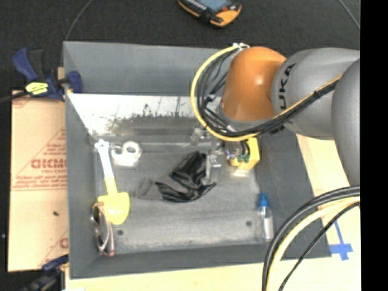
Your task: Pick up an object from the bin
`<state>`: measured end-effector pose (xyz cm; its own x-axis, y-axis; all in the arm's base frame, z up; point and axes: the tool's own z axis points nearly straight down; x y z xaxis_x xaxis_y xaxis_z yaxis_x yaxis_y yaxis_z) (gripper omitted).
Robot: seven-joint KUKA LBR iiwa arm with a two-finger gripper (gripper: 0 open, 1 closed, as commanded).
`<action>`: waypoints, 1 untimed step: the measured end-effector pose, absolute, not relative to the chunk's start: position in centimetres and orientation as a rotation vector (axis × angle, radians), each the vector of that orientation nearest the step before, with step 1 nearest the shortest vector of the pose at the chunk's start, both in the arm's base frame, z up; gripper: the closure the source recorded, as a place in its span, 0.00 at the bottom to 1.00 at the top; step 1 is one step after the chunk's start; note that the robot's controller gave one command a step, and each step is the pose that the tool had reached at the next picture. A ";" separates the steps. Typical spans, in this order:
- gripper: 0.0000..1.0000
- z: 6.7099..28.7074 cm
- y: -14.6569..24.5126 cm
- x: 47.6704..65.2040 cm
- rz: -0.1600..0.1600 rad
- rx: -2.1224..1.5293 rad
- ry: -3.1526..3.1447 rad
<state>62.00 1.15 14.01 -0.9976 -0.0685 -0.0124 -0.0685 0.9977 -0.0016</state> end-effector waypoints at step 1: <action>0.00 9.9 3.6 62.7 0.002 0.408 3.118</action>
Offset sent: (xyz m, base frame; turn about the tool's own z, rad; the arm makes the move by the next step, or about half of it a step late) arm -0.0227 0.0323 -0.0701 -0.0076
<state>62.73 3.57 9.94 -0.9664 0.2571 0.0035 0.2571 0.9664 0.0009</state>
